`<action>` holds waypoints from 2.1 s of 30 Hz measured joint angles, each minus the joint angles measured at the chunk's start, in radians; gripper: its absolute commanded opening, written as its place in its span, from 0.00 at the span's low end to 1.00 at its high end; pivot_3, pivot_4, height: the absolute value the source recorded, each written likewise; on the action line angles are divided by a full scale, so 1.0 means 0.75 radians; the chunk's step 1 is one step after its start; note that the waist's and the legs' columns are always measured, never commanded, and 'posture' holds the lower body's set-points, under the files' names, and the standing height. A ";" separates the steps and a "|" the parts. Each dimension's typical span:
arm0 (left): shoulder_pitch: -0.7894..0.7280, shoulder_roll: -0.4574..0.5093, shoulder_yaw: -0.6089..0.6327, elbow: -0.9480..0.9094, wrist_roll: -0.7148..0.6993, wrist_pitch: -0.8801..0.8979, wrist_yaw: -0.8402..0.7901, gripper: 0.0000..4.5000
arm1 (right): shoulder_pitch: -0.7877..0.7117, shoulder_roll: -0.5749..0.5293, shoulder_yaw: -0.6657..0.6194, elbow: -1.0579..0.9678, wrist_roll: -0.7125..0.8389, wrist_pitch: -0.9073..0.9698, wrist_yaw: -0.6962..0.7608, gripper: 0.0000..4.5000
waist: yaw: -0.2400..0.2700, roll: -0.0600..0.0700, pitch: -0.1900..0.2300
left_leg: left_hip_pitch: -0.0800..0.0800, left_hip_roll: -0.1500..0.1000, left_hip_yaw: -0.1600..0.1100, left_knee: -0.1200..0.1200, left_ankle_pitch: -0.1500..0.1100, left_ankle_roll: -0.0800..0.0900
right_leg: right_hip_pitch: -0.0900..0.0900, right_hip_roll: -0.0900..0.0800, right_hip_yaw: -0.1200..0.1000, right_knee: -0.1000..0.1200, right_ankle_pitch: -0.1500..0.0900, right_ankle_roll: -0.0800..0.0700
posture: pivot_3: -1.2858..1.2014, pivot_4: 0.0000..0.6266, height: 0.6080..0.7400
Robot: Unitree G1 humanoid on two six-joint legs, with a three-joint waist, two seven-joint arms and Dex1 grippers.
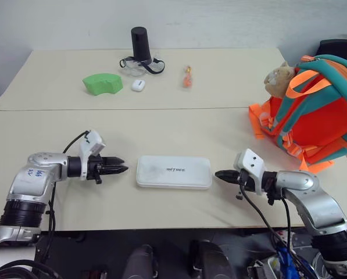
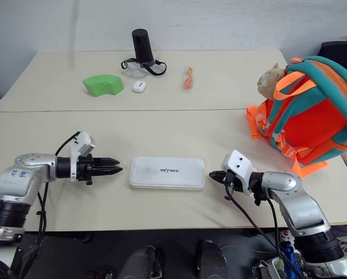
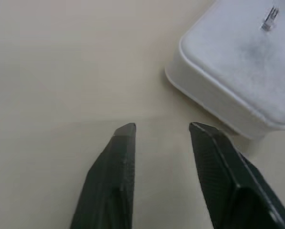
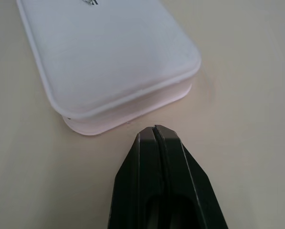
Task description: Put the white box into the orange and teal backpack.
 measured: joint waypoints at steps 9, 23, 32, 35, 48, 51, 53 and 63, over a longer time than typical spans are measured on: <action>-0.140 0.042 -0.003 0.026 -0.180 0.487 -0.061 0.99 | -0.062 0.000 0.048 0.052 -0.038 -0.062 0.064 0.00 | 0.002 -0.002 0.001 | 0.000 -0.001 -0.001 0.001 0.001 -0.001 | 0.000 0.000 0.002 0.001 0.000 0.000 | 0.52 0.24 1.00; -0.304 -0.093 -0.200 0.151 -0.181 0.669 0.004 0.99 | -0.112 0.015 0.107 0.060 -0.079 -0.083 0.075 0.00 | 0.005 -0.003 0.002 | 0.000 -0.003 -0.001 0.002 0.002 -0.001 | 0.001 0.000 0.002 0.002 0.000 0.000 | 0.52 0.24 1.00; -0.473 -0.302 -0.269 0.307 -0.159 0.661 0.023 0.99 | -0.108 0.019 0.140 0.060 -0.106 -0.093 0.060 0.00 | 0.005 -0.004 0.002 | -0.002 -0.005 -0.002 0.004 0.004 0.002 | 0.001 -0.001 0.002 0.002 0.001 0.003 | 0.52 0.24 1.00; -0.509 -0.309 -0.283 0.344 -0.153 0.659 0.013 0.99 | -0.091 0.019 0.141 0.056 -0.107 -0.101 0.055 0.00 | -0.002 -0.004 0.002 | -0.003 -0.003 -0.001 0.004 0.004 0.000 | 0.000 0.001 0.001 0.002 0.001 0.003 | 0.52 0.24 1.00; -0.549 -0.208 -0.407 0.366 -0.153 0.633 -0.268 0.31 | 0.044 0.024 0.143 -0.073 -0.106 -0.109 -0.014 0.00 | 0.001 -0.004 0.003 | -0.003 -0.003 -0.002 0.005 0.005 0.000 | -0.001 0.000 0.002 0.002 0.001 0.002 | 0.52 0.24 1.00; -0.548 -0.186 -0.409 0.341 -0.153 0.642 -0.283 0.31 | 0.076 0.022 0.138 -0.103 -0.104 -0.110 -0.022 0.00 | 0.000 -0.005 0.003 | -0.003 -0.003 -0.002 0.004 0.005 0.000 | -0.001 0.000 0.002 0.001 0.001 0.002 | 0.52 0.24 1.00; -0.545 -0.170 -0.408 0.313 -0.156 0.643 -0.295 0.31 | 0.102 0.021 0.129 -0.125 -0.101 -0.108 -0.033 0.00 | 0.001 -0.005 0.003 | -0.003 -0.003 -0.002 0.004 0.005 0.000 | -0.001 0.000 0.002 0.001 0.001 0.002 | 0.52 0.24 1.00; -0.227 -0.092 -0.131 -0.148 -0.285 0.530 -0.240 0.31 | 0.396 0.079 -0.433 -0.478 0.230 0.298 -0.264 0.04 | 0.005 -0.005 0.003 | -0.013 -0.003 -0.007 0.009 0.005 0.001 | -0.006 -0.003 0.000 0.002 0.001 0.003 | 0.52 0.24 1.00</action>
